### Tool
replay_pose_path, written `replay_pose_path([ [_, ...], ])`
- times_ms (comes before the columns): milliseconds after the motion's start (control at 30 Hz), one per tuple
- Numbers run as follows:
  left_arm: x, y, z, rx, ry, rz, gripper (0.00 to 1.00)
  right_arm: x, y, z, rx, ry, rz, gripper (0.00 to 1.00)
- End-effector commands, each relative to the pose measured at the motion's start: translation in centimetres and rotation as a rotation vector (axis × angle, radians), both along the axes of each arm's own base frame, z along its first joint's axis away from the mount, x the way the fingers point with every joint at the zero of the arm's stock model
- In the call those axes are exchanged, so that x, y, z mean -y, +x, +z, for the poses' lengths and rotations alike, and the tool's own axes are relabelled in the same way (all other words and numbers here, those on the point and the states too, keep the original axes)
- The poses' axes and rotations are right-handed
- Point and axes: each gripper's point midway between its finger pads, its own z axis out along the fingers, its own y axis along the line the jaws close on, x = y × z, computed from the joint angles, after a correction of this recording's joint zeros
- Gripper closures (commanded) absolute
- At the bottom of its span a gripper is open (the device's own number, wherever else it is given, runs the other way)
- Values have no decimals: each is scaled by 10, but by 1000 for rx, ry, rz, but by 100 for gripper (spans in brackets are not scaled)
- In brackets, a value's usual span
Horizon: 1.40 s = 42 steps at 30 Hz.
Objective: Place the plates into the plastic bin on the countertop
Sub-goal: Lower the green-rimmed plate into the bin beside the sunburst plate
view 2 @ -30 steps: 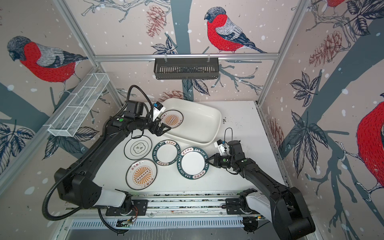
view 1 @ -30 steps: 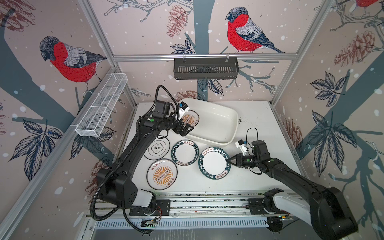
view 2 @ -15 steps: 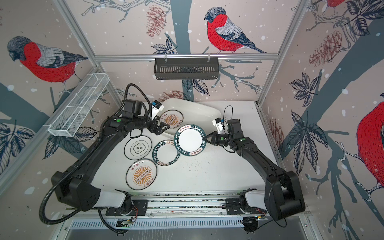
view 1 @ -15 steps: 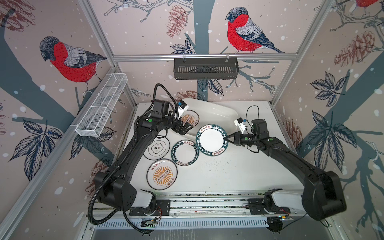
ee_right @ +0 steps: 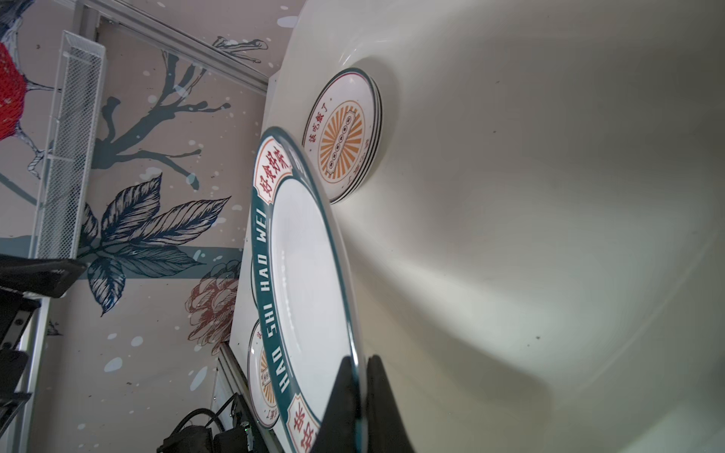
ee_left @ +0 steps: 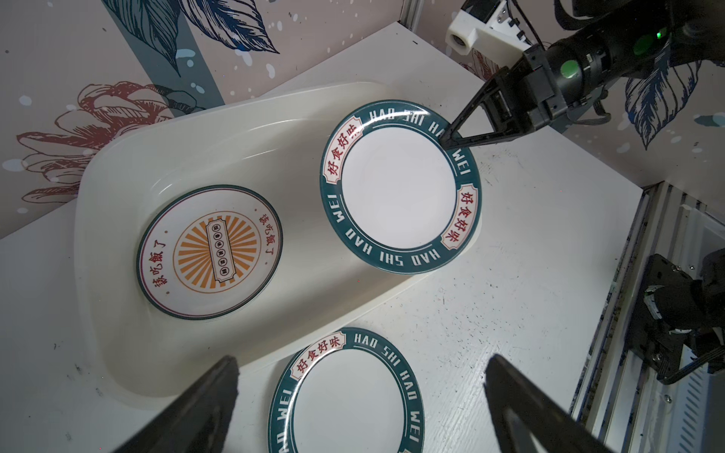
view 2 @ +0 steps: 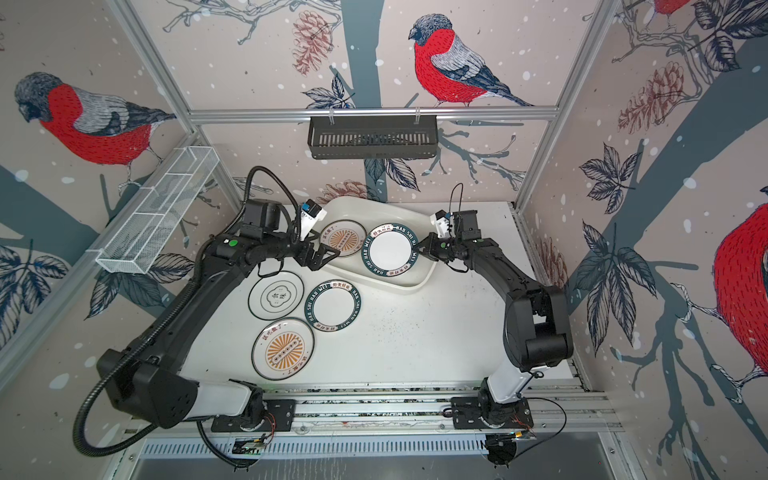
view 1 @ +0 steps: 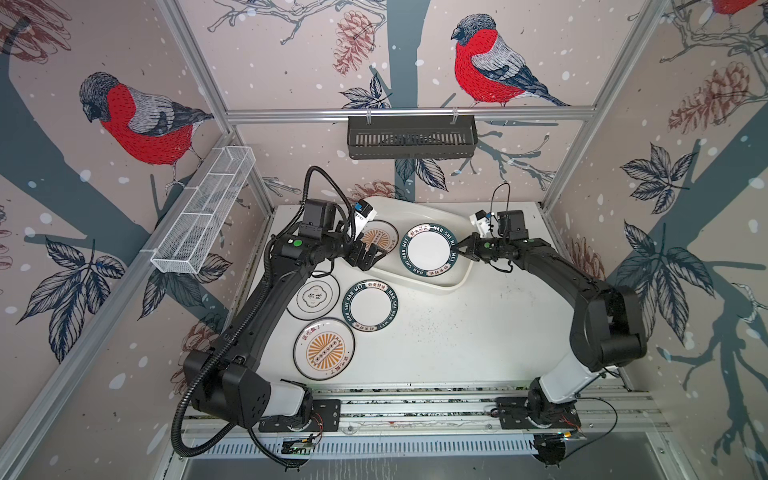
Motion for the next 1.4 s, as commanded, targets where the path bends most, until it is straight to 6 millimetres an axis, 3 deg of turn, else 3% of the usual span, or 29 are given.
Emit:
replay_pose_path([
  [0, 3, -3, 9, 16, -29, -17, 3, 3, 15, -10, 1, -57, -14, 97],
  [567, 6, -5, 8, 8, -43, -26, 3, 9, 66, -57, -68, -191, -44, 97],
  [933, 6, -5, 7, 6, -44, -31, 3, 11, 79, -82, -110, -283, -53, 96],
  [1367, 7, -5, 8, 6, -47, -33, 3, 15, 80, -92, -133, -305, -61, 93],
])
